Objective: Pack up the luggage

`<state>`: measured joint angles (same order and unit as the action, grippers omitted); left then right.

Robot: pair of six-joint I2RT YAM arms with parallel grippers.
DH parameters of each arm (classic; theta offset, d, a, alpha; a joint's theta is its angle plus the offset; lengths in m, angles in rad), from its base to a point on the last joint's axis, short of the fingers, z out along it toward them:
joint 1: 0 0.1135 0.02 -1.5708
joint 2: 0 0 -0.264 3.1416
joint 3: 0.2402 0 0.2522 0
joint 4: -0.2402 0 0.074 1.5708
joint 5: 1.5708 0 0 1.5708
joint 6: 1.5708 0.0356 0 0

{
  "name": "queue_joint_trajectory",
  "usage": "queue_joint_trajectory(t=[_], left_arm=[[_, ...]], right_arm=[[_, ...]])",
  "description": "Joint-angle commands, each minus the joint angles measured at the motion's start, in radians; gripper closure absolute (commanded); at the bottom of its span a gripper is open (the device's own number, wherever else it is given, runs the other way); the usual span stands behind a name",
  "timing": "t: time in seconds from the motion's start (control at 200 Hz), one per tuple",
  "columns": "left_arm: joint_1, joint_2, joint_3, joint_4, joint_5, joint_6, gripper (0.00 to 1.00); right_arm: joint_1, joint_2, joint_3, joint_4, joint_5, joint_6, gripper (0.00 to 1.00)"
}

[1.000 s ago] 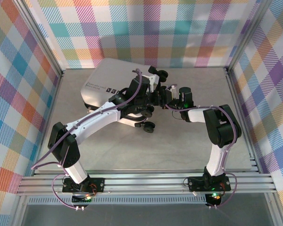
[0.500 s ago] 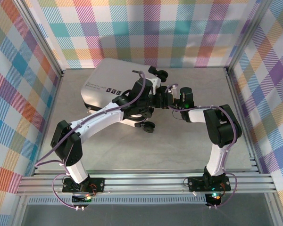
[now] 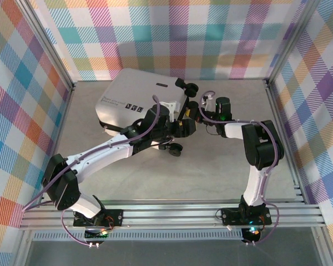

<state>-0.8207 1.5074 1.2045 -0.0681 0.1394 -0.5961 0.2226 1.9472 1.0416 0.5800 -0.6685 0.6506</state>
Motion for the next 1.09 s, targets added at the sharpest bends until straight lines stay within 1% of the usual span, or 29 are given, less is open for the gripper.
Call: queue_joint_trajectory(t=[0.0, 0.105, 0.315, 0.515, 0.61, 0.695, 0.835, 0.85, 0.89, 1.09], left_arm=[[0.006, 0.017, -0.059, -0.148, -0.040, -0.030, 0.24], [0.005, 0.012, -0.070, -0.154, -0.040, -0.028, 0.25], [0.006, -0.009, -0.094, -0.160, -0.044, -0.024, 0.25], [0.006, -0.025, -0.114, -0.162, -0.042, -0.022, 0.26], [0.005, -0.033, -0.118, -0.165, -0.042, -0.016, 0.26], [0.006, -0.051, -0.127, -0.178, -0.048, -0.007, 0.26], [0.010, -0.109, -0.162, -0.202, -0.070, 0.004, 0.27], [0.011, -0.116, -0.168, -0.233, -0.073, 0.004, 0.27], [0.013, -0.136, -0.185, -0.246, -0.079, 0.003, 0.27], [0.039, -0.243, -0.261, -0.308, -0.125, 0.005, 0.27]], right_arm=[[-0.077, 0.006, 0.053, -0.050, 0.092, 0.041, 1.00], [-0.083, 0.011, 0.099, -0.122, 0.113, 0.006, 1.00], [-0.097, 0.075, 0.238, -0.251, 0.142, -0.047, 1.00], [-0.115, 0.134, 0.329, -0.312, 0.152, -0.059, 1.00], [-0.117, 0.158, 0.349, -0.309, 0.139, -0.068, 1.00], [-0.117, 0.127, 0.280, -0.255, 0.142, -0.071, 1.00], [-0.117, 0.001, 0.116, -0.206, 0.188, -0.108, 1.00], [-0.117, -0.013, 0.101, -0.205, 0.192, -0.112, 1.00], [-0.117, -0.049, 0.056, -0.195, 0.199, -0.119, 1.00], [-0.112, -0.229, -0.219, -0.075, 0.199, -0.094, 1.00]])
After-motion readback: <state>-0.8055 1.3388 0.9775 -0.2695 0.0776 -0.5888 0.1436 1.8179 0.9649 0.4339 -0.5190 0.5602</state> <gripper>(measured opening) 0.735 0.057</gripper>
